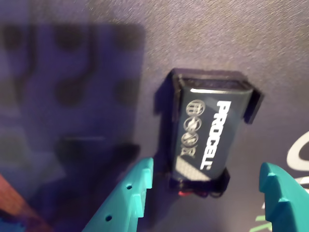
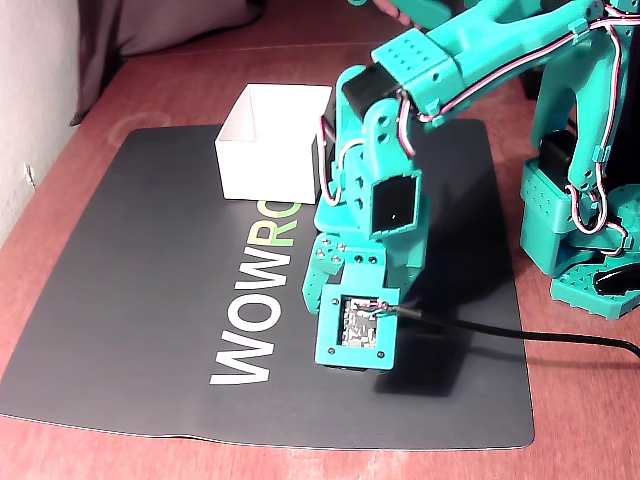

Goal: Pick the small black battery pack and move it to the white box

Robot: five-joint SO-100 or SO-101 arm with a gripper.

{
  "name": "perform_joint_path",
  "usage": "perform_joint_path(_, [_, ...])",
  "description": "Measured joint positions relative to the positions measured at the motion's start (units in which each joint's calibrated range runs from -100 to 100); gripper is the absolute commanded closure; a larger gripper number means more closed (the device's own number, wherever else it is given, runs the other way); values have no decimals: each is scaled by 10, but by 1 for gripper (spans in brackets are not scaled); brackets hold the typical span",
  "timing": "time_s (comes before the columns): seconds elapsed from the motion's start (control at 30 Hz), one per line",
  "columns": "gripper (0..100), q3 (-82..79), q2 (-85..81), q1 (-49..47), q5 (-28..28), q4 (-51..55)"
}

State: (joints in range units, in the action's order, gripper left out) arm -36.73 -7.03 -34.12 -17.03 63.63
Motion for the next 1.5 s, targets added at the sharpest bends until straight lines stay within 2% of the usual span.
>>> perform_joint_path(0.4, [75, 0, 61, 0, 2, -13])
perform_joint_path(0.73, [75, 0, 62, 1, 28, -35])
perform_joint_path(1.5, [75, 0, 75, 0, 38, -58])
